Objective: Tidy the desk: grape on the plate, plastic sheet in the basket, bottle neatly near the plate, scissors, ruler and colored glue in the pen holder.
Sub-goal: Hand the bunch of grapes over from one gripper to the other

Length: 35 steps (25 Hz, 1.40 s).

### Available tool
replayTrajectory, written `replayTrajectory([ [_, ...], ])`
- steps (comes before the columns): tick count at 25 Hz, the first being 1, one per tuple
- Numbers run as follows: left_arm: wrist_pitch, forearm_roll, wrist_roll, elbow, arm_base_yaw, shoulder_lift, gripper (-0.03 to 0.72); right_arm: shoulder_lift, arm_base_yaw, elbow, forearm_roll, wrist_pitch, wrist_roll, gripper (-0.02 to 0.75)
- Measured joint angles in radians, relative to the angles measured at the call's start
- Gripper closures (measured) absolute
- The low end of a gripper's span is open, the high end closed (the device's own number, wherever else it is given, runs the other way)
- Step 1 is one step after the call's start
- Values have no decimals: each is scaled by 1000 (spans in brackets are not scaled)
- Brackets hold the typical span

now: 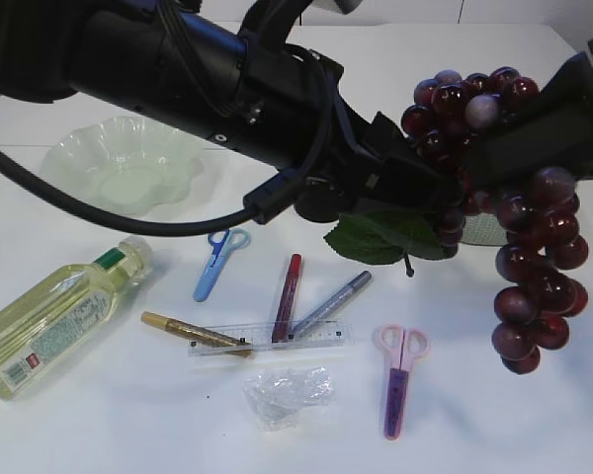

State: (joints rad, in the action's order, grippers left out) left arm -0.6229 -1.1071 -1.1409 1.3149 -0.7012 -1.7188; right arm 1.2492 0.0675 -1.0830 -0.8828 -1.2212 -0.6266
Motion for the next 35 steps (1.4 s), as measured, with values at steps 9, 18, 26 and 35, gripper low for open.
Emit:
replayTrajectory([
  [9, 0, 6, 0, 0, 0, -13, 71, 0, 0, 0, 0, 0, 0, 556],
  [18, 31, -13, 6, 0, -40, -46, 55, 0, 0, 0, -3, 0, 0, 556],
  [26, 105, -16, 6, 0, -51, -48, 57, 0, 0, 0, -6, 3, 0, 556],
  [35, 111, -60, 6, 0, -51, -52, 353, 0, 0, 0, -6, 3, 0, 556],
])
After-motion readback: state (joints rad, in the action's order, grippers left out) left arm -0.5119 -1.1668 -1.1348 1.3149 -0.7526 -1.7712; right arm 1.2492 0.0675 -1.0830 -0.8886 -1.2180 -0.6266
